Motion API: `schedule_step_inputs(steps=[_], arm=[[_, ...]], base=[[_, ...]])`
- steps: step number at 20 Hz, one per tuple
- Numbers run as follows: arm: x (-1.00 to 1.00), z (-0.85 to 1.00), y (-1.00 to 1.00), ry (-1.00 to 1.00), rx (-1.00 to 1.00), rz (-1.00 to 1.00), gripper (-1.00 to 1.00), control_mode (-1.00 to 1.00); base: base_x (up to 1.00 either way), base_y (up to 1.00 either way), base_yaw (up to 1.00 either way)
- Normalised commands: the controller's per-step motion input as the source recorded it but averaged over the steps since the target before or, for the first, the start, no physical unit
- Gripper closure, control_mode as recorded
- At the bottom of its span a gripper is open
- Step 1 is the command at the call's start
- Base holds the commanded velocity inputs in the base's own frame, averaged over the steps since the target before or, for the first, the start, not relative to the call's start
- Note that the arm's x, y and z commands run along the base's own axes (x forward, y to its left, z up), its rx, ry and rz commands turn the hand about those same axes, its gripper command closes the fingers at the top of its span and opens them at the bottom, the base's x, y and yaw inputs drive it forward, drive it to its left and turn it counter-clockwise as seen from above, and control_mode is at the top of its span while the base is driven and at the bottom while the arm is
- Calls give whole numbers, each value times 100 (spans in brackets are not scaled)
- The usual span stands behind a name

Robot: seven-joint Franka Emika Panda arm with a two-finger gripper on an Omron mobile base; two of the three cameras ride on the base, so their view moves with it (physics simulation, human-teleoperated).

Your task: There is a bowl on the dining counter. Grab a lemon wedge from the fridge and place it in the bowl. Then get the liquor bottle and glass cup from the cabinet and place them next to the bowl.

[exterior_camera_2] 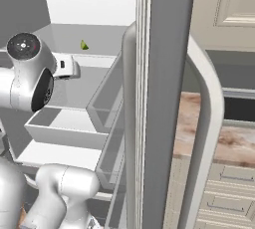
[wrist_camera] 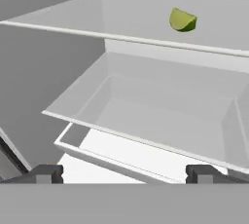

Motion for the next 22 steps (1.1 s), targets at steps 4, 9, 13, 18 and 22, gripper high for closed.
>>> schedule_step_inputs(steps=[4, 9, 13, 18, 22], arm=[[56, 49, 0, -5, -3, 0, -100, -100], [37, 29, 0, -7, 0, 0, -100, -100], [15, -1, -5, -20, 0, 1, -100, -100], [4, -6, -4, -27, 2, 1, -100, -100], [16, 0, 0, -13, 4, 0, -100, -100]], base=[[0, 0, 0], [0, 0, 0], [0, 0, 0], [0, 0, 0], [0, 0, 0]])
